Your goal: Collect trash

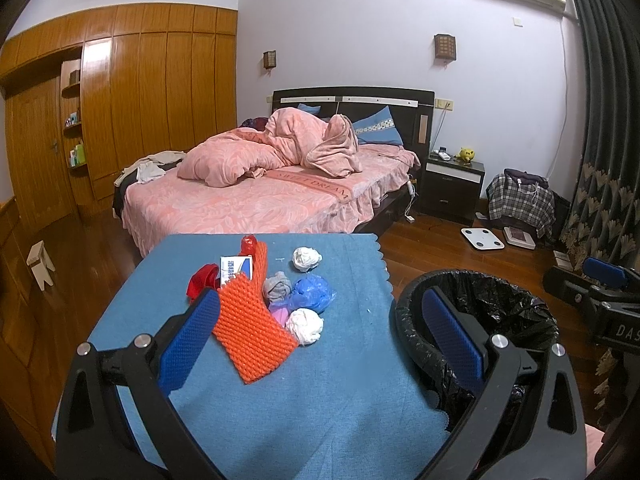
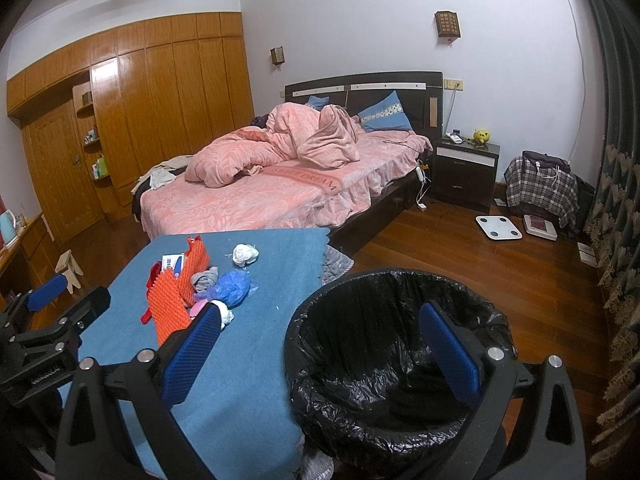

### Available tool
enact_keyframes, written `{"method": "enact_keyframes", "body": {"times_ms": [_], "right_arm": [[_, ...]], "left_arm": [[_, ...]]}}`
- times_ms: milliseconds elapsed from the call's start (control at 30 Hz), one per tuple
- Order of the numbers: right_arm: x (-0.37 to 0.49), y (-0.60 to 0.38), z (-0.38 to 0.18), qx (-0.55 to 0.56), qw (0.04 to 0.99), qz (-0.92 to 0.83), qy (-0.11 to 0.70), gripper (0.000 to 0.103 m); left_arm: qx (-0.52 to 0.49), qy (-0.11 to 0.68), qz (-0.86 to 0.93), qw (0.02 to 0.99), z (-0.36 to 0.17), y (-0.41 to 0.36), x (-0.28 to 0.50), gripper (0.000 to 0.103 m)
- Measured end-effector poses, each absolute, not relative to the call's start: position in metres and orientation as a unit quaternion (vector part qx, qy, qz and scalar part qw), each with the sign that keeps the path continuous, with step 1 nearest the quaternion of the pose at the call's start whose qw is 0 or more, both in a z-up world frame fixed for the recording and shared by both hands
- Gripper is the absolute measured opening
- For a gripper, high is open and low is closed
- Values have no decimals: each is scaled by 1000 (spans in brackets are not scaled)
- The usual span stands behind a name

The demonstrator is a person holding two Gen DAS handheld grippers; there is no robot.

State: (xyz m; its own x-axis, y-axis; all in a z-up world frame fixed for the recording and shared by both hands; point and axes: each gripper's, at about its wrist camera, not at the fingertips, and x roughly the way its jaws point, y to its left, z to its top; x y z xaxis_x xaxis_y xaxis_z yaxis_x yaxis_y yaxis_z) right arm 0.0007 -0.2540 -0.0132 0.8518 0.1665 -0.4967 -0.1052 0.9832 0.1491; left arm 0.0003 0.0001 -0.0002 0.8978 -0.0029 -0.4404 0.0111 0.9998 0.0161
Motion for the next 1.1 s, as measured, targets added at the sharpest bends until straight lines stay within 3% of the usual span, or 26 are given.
{"method": "enact_keyframes", "body": {"times_ms": [567, 1100], "right_arm": [[18, -232, -23, 58, 961, 86, 256, 97], [96, -137, -67, 39, 950, 172, 259, 96]], "left_arm": [[7, 225, 5, 974, -11, 7, -2, 98], [-9, 249, 114, 962, -62, 107, 43, 98]]}}
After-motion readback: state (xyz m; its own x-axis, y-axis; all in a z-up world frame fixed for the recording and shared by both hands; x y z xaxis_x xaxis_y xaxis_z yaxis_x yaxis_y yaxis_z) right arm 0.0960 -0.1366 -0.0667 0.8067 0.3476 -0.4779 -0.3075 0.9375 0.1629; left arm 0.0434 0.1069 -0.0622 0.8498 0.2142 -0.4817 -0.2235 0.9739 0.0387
